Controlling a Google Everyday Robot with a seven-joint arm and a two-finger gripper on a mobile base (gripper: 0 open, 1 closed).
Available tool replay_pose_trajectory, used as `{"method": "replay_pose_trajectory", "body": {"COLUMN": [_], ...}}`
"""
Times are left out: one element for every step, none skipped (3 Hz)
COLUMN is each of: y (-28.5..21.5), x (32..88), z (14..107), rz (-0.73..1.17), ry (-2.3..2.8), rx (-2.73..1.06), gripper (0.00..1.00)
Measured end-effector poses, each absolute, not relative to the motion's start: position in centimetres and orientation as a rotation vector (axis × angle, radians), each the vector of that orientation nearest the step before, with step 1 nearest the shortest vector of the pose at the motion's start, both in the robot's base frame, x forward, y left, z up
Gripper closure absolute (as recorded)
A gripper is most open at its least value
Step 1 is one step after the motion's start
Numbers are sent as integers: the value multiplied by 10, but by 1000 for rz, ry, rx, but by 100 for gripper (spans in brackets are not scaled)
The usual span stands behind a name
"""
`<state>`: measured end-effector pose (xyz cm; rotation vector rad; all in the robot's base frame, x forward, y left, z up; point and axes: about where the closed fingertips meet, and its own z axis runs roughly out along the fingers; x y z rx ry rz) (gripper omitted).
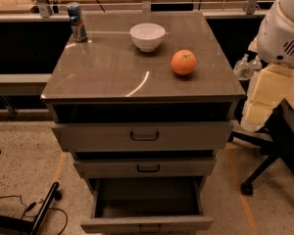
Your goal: Close bottom drawer
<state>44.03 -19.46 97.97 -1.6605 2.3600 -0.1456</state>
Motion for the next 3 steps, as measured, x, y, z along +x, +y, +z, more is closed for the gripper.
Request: {"method": "replay_pose_trajectory", "body": {"y": [-195, -190, -180], "x": [440, 441, 425], "z": [980, 955, 905], "rz": [-146, -99, 13], "ry": [2360, 2355, 2304], "rx": [-1660, -1698, -1751], "gripper": [0, 0, 0]}}
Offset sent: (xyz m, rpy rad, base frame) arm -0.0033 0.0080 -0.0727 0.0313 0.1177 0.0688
